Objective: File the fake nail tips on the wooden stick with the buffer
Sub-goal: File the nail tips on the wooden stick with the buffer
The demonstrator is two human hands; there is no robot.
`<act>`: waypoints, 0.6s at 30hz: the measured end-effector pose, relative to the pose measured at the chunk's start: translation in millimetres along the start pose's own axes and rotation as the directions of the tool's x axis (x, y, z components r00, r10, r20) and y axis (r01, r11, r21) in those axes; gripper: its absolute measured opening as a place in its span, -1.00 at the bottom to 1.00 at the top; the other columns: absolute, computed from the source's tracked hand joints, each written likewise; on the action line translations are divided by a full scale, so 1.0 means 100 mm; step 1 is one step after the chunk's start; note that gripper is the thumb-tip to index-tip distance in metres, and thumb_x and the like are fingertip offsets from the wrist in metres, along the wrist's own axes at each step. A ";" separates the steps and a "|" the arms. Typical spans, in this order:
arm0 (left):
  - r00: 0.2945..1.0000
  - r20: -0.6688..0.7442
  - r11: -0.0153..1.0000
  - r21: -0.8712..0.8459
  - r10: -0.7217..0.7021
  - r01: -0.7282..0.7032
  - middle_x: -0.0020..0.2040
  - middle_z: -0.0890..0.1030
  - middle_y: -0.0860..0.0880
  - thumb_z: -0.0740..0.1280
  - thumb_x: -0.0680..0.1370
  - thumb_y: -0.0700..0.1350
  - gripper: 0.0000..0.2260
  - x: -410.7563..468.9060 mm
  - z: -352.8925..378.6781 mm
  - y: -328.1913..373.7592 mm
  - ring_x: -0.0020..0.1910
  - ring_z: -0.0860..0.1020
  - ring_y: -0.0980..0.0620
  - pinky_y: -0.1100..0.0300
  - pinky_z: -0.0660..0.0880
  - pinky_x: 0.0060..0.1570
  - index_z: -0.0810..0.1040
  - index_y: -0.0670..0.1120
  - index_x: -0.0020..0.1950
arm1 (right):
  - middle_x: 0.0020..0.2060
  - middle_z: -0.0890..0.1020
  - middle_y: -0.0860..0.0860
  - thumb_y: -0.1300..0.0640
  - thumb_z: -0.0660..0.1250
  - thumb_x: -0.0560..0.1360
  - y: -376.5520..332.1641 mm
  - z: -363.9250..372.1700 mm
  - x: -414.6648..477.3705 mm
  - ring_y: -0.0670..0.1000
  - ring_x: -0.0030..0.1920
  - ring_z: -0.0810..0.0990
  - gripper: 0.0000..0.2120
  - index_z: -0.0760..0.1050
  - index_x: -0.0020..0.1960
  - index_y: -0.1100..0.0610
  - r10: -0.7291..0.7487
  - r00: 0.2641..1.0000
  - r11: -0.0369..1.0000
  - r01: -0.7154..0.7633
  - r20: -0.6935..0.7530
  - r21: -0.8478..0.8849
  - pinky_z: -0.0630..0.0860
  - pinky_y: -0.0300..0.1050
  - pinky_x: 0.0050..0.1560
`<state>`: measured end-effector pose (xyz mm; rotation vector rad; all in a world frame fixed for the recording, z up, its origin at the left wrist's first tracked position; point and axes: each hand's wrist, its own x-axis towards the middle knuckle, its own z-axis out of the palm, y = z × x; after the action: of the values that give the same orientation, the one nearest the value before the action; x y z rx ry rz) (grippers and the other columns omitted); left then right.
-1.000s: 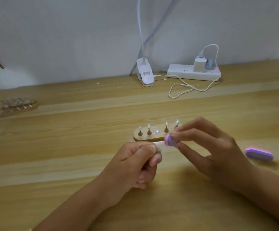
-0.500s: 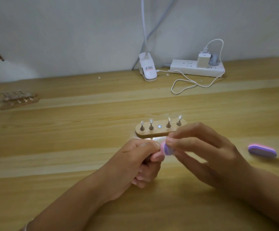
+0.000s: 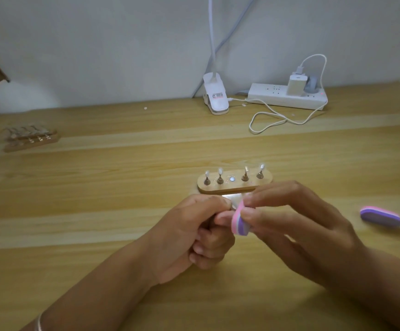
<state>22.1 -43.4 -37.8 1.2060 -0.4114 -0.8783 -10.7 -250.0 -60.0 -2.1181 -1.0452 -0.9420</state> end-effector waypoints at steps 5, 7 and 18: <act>0.999 -0.034 0.999 -0.012 -0.043 0.042 -0.55 0.16 0.12 0.12 0.55 -0.06 -0.72 0.01 -0.01 0.02 -0.56 0.09 0.14 0.35 0.01 -0.57 0.31 0.02 -0.37 | -0.01 0.63 0.17 0.29 0.34 0.57 0.12 -0.04 0.04 0.06 0.02 0.65 -0.83 0.61 0.14 0.25 0.108 0.994 0.994 -0.109 -0.025 -0.029 0.58 -0.05 0.05; 0.999 -0.042 0.999 0.007 -0.032 0.033 -0.55 0.16 0.11 0.11 0.56 -0.06 -0.71 0.01 0.00 0.00 -0.57 0.08 0.13 0.34 -0.01 -0.56 0.29 0.01 -0.38 | 0.01 0.62 0.16 0.30 0.34 0.58 0.04 -0.02 0.02 0.03 0.05 0.64 -0.81 0.60 0.17 0.18 0.076 0.997 0.997 -0.076 -0.024 0.015 0.56 -0.11 0.08; 0.998 -0.059 0.992 0.125 0.009 -0.001 -0.53 0.18 0.08 0.10 0.60 -0.03 -0.71 0.00 0.03 -0.03 -0.57 0.09 0.12 0.37 0.08 -0.56 0.22 -0.15 -0.26 | 0.00 0.63 0.15 0.38 0.40 0.54 -0.02 0.05 -0.02 0.03 0.08 0.63 -0.70 0.60 0.23 0.17 0.037 0.999 0.999 -0.037 -0.024 -0.013 0.54 -0.16 0.12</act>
<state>18.7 -45.4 -39.3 1.3425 -0.4258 -0.8196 -11.2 -245.8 -64.1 -2.1248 -0.9876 -0.9563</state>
